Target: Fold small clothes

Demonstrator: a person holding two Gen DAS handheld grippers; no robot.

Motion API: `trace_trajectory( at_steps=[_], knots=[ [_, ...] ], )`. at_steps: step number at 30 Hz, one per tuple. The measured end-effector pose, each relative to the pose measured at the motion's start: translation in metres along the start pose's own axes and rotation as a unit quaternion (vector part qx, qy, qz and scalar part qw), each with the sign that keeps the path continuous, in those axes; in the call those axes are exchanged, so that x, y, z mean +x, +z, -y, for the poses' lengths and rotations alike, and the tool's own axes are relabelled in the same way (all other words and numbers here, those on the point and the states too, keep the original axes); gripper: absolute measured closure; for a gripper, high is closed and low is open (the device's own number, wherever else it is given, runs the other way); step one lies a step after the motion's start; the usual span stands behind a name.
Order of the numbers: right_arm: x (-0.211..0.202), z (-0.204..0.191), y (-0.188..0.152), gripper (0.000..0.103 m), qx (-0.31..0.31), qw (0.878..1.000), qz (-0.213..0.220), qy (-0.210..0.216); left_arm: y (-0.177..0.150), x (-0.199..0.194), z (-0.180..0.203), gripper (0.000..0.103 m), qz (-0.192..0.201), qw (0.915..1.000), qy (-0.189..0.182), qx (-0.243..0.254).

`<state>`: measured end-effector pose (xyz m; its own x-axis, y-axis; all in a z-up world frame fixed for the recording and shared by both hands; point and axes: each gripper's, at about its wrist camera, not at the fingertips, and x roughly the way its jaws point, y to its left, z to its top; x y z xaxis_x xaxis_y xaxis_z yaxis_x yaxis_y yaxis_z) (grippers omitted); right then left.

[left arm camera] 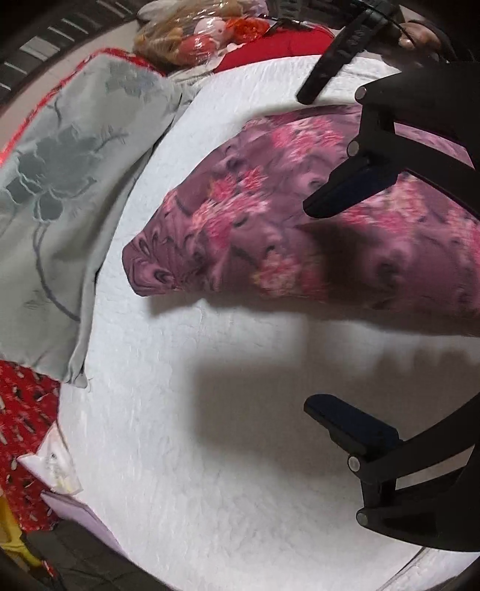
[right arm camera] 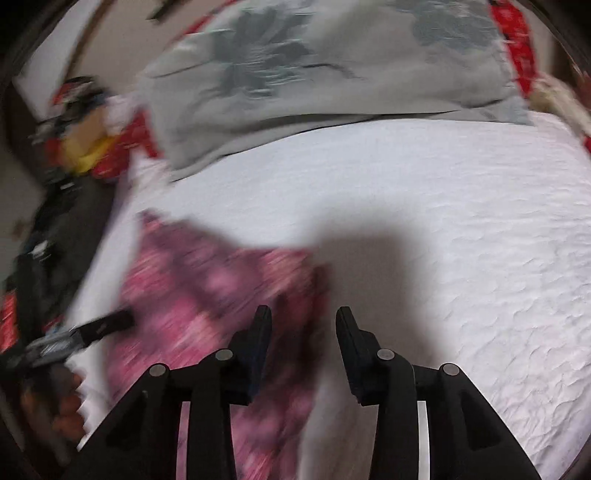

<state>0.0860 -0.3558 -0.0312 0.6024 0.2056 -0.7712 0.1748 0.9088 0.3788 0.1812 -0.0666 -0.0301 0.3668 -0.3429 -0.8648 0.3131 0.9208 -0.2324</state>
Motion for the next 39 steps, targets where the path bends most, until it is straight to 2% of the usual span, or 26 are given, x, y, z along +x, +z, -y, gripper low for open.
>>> trace_trajectory(
  at_steps=[2, 3, 4, 5, 7, 9, 10, 13, 14, 19, 24, 34, 39],
  knots=[
    [-0.002, -0.005, -0.017, 0.042, -0.023, 0.999, -0.018, 0.011, -0.01, 0.009, 0.002, 0.006, -0.015, 0.9998, 0.012, 0.005],
    [0.003, -0.008, -0.025, 0.042, -0.036, 0.999, -0.033, 0.001, -0.016, 0.017, 0.004, 0.005, -0.037, 0.9992, 0.017, 0.009],
    [0.013, -0.011, -0.035, 0.041, -0.057, 0.996, -0.058, -0.029, -0.02, 0.018, 0.005, 0.005, -0.045, 0.9988, 0.015, 0.006],
    [0.015, -0.013, -0.041, 0.038, -0.07, 0.994, -0.061, -0.052, -0.024, 0.014, 0.006, 0.006, -0.045, 0.9989, 0.014, 0.003],
    [0.004, -0.019, -0.044, 0.036, -0.072, 0.993, -0.045, -0.08, -0.031, -0.003, 0.006, 0.006, -0.031, 0.9992, 0.02, 0.015],
    [-0.006, -0.026, -0.049, 0.035, -0.084, 0.989, -0.055, -0.108, -0.045, -0.022, 0.009, 0.006, -0.014, 0.9977, 0.048, 0.046],
    [-0.011, -0.029, -0.054, 0.032, -0.097, 0.986, -0.057, -0.121, -0.052, -0.029, 0.009, 0.006, -0.007, 0.9968, 0.057, 0.055],
    [-0.033, -0.044, -0.075, 0.008, -0.153, 0.97, -0.056, -0.181, -0.078, -0.047, 0.01, 0.006, 0.01, 0.9937, 0.081, 0.077],
    [-0.043, -0.048, -0.084, 0.005, -0.167, 0.965, -0.049, -0.195, -0.087, -0.052, 0.01, 0.006, 0.014, 0.9927, 0.088, 0.081],
    [-0.089, -0.05, -0.128, 0.001, -0.175, 0.96, -0.012, -0.219, -0.126, -0.07, 0.012, 0.006, 0.031, 0.9861, 0.128, 0.101],
    [-0.105, -0.052, -0.152, 0.001, -0.168, 0.959, 0.009, -0.229, -0.151, -0.081, 0.026, 0.006, 0.056, 0.9743, 0.166, 0.142],
    [-0.13, -0.06, -0.176, 0.0, -0.15, 0.96, 0.054, -0.229, -0.173, -0.095, 0.051, 0.006, 0.093, 0.9663, 0.173, 0.166],
    [-0.132, -0.064, -0.181, 0.0, -0.156, 0.957, 0.066, -0.235, -0.176, -0.097, 0.06, 0.006, 0.095, 0.966, 0.167, 0.173]
  ],
)
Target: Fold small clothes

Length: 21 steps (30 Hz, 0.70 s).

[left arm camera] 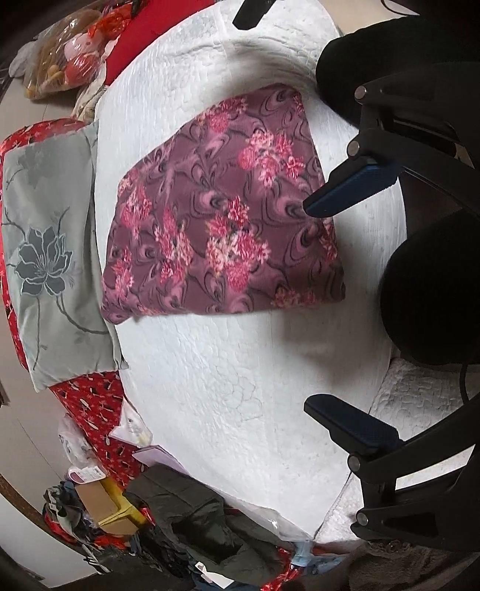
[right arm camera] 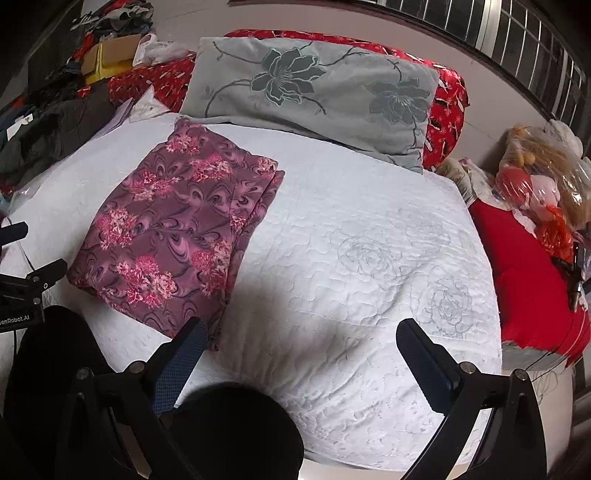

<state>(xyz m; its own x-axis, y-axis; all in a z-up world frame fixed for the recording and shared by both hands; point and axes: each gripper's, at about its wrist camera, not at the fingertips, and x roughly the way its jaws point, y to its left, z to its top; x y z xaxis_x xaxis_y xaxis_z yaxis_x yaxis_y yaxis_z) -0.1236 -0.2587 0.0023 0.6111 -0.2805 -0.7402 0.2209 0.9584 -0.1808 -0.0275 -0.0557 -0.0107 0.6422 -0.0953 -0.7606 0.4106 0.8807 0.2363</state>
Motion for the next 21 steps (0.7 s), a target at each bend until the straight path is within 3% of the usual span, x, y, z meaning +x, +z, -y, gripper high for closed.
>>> trace_trajectory(
  at_steps=[21],
  knots=[
    [-0.002, 0.014, 0.006, 0.0, 0.03, 0.999, 0.013, -0.001, 0.009, -0.012, 0.019, 0.006, 0.012, 0.9997, -0.017, -0.011]
  ],
)
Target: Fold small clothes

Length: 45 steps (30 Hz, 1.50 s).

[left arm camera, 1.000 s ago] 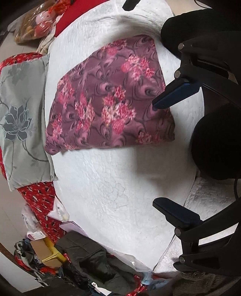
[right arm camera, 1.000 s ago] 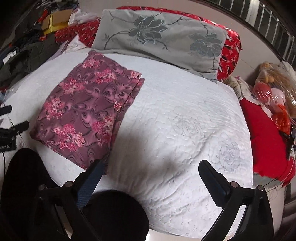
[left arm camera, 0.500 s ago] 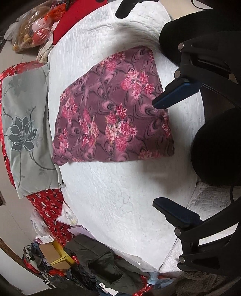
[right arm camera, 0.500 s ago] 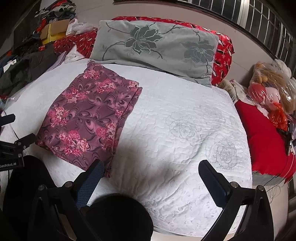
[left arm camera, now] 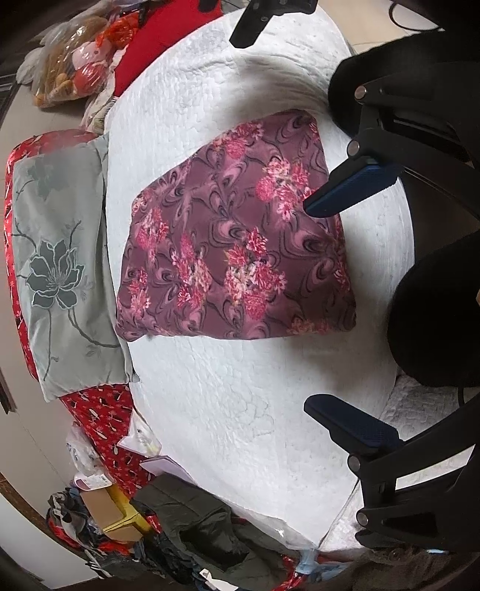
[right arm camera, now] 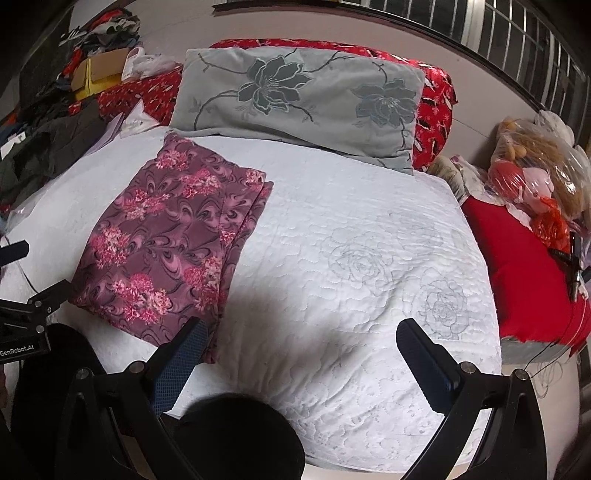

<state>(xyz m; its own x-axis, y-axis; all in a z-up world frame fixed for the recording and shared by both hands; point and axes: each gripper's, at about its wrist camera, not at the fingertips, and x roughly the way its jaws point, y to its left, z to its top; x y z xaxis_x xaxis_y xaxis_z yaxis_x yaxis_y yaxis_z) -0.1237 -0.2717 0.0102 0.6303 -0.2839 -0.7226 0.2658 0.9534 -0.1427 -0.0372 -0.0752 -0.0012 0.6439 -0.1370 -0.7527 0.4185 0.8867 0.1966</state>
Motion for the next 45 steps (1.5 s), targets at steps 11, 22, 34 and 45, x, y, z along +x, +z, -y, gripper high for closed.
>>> trace_trajectory(
  at_steps=[11, 22, 34, 45],
  knots=[
    [0.0, 0.015, -0.006, 0.0, 0.023, 1.0, -0.008, 0.0, 0.003, -0.005, 0.006, 0.006, 0.0, 0.9997, -0.025, -0.005],
    [-0.001, 0.022, -0.009, 0.0, 0.032, 0.999, -0.009, 0.003, 0.002, -0.01, 0.017, 0.006, 0.002, 0.9989, -0.047, -0.003],
    [-0.004, 0.03, -0.011, 0.0, 0.042, 0.999, -0.01, 0.005, 0.001, -0.015, 0.033, 0.006, 0.0, 0.9978, -0.066, 0.004],
    [-0.005, 0.037, -0.013, 0.0, 0.053, 0.999, -0.009, 0.007, 0.002, -0.018, 0.04, 0.006, -0.005, 0.9969, -0.078, 0.003]
  ],
)
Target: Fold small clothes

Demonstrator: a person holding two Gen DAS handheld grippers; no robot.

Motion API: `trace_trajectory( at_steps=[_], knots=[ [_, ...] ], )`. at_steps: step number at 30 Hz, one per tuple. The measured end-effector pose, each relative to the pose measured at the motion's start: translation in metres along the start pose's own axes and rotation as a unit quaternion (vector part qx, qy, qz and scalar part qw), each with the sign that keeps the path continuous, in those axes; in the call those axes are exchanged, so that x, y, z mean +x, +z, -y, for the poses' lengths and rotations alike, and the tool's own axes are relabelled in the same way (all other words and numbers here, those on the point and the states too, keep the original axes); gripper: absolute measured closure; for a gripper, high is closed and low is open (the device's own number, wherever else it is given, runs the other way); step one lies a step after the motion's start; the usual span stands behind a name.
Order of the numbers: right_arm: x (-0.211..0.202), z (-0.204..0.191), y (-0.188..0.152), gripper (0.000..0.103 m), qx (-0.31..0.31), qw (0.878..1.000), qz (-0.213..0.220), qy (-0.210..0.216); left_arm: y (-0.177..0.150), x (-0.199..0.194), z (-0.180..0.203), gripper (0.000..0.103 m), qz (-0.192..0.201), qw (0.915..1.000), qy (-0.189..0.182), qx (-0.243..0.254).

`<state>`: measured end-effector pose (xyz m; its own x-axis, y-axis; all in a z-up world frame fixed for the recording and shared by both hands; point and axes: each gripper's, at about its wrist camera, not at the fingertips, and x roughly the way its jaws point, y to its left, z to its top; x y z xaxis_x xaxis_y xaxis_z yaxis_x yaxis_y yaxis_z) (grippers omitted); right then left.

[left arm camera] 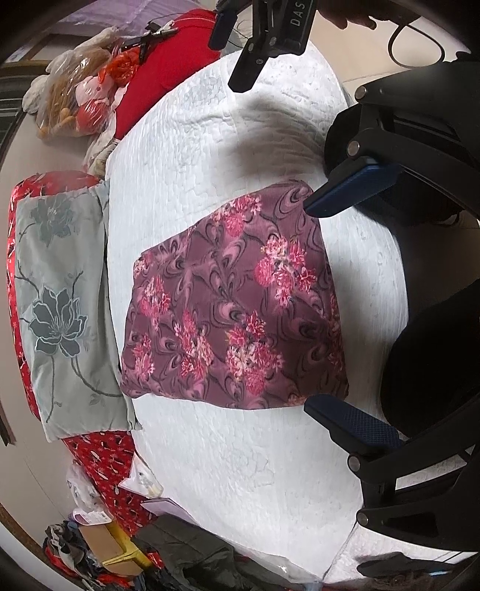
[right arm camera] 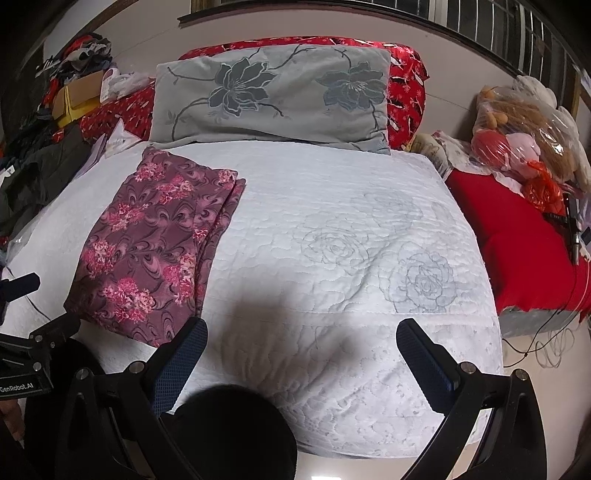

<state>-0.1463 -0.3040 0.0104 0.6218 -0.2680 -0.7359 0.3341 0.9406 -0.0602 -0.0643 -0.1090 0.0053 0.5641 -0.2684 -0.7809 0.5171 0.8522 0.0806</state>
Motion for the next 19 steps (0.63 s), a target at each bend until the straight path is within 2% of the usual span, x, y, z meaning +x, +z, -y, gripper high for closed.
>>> trace_trajectory(
  at_steps=[6, 12, 19],
  knots=[
    [0.0, 0.002, -0.001, 0.0, 0.002, 1.0, 0.0, 0.003, 0.001, -0.002, 0.005, 0.006, 0.0, 1.0, -0.007, 0.002],
    [0.0, 0.004, -0.001, 0.0, 0.004, 1.0, 0.0, 0.004, 0.003, -0.008, 0.012, 0.006, 0.016, 0.9998, -0.014, 0.005],
    [0.001, 0.01, 0.0, 0.0, 0.014, 1.0, -0.001, 0.003, 0.005, -0.003, 0.016, 0.006, -0.002, 0.9998, -0.021, -0.001]
  ],
)
